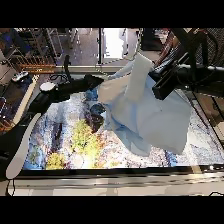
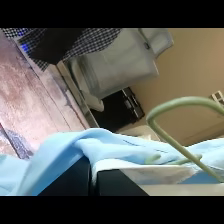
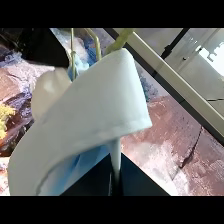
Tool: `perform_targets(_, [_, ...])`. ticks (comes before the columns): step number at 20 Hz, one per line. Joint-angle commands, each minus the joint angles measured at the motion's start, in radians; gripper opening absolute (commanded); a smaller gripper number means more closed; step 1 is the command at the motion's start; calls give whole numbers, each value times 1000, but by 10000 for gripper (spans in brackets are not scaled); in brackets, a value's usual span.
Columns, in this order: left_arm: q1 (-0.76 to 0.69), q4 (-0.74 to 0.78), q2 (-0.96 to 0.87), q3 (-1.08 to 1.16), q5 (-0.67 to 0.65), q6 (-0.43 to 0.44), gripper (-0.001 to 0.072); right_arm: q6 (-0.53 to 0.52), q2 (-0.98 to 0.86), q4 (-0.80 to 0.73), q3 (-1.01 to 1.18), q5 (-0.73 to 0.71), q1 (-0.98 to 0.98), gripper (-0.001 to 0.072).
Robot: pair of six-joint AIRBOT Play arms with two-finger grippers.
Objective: Fold the clothes and pants, and hang the long-sleeved shirts on hangers.
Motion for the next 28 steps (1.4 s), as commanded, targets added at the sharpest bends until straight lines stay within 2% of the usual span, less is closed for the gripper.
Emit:
perform_targets(1, [-40,-7,1,1,-6,2,12,-1,-21,66,0,-36,1,11])
perform_targets(5, [-46,-7,1,1,56,1,12,0,-26,89,0,-8,0,11])
perform_targets(16, [40,-8,1,1,37,-11,12,0,-26,29,0,34,0,11])
perform_targets(18, [40,-8,2,1,19,-10,12,-5,-26,-28,0,72,0,11])
perform_targets(22, [97,-8,2,1,-37,-10,12,-38,-26,-244,0,244,0,11])
perform_targets(28, [146,-6,2,3,-127,-6,12,-155,-77,-395,-1,279,1,10])
